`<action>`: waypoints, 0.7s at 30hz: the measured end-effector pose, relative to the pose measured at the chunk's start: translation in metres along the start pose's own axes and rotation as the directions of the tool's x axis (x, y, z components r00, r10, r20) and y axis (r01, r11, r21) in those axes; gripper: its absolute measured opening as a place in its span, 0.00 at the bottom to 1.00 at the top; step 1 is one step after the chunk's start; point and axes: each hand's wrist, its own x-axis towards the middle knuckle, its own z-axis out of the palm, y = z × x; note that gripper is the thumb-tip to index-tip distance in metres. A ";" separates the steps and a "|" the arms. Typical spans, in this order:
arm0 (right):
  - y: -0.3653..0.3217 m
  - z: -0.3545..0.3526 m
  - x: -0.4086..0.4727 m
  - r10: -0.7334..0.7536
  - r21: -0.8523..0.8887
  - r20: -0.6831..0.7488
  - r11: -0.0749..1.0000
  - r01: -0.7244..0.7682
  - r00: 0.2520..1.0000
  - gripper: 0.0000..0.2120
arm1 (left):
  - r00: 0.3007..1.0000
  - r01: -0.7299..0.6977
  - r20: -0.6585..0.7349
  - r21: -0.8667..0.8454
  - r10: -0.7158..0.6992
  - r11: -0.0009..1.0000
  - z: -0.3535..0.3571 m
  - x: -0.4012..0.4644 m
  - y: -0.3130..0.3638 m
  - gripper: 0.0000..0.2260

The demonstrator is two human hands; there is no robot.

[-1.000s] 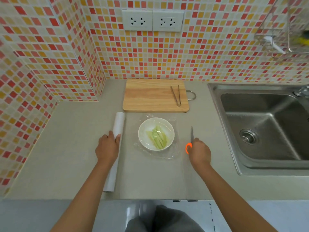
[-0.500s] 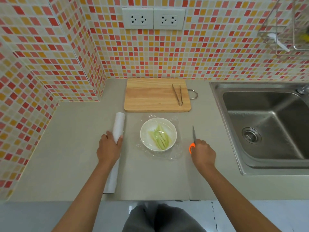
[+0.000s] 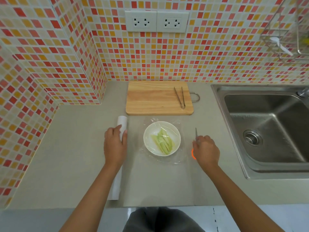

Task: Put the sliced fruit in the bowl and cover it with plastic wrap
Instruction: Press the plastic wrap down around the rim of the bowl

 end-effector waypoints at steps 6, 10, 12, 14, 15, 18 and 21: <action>-0.049 -0.004 0.030 0.072 0.688 0.104 0.715 -0.124 0.992 0.18 | 0.933 0.325 0.266 -0.335 -0.243 0.884 0.037 0.022 0.053 0.20; -0.070 0.005 0.038 0.051 0.746 0.159 0.647 -0.154 0.986 0.19 | 0.759 0.582 0.469 -0.179 -0.451 0.793 0.058 0.039 0.066 0.24; -0.075 0.010 0.040 0.050 0.760 0.178 0.628 -0.169 0.983 0.19 | 0.703 0.654 0.514 -0.195 -0.492 0.731 0.065 0.044 0.066 0.23; -0.077 0.015 0.040 0.036 0.767 0.203 0.615 -0.181 0.979 0.18 | 0.663 0.717 0.543 -0.265 -0.515 0.644 0.069 0.047 0.064 0.22; -0.077 0.018 0.040 0.026 0.772 0.212 0.608 -0.184 0.977 0.18 | 0.645 0.744 0.562 -0.308 -0.518 0.593 0.069 0.047 0.064 0.21; -0.077 0.024 0.037 0.006 0.768 0.235 0.612 -0.189 0.972 0.16 | 0.605 0.790 0.618 -0.387 -0.502 0.475 0.068 0.049 0.065 0.18; -0.079 0.029 0.036 -0.009 0.775 0.228 0.607 -0.176 0.974 0.16 | 0.610 0.785 0.625 -0.393 -0.486 0.479 0.067 0.052 0.065 0.13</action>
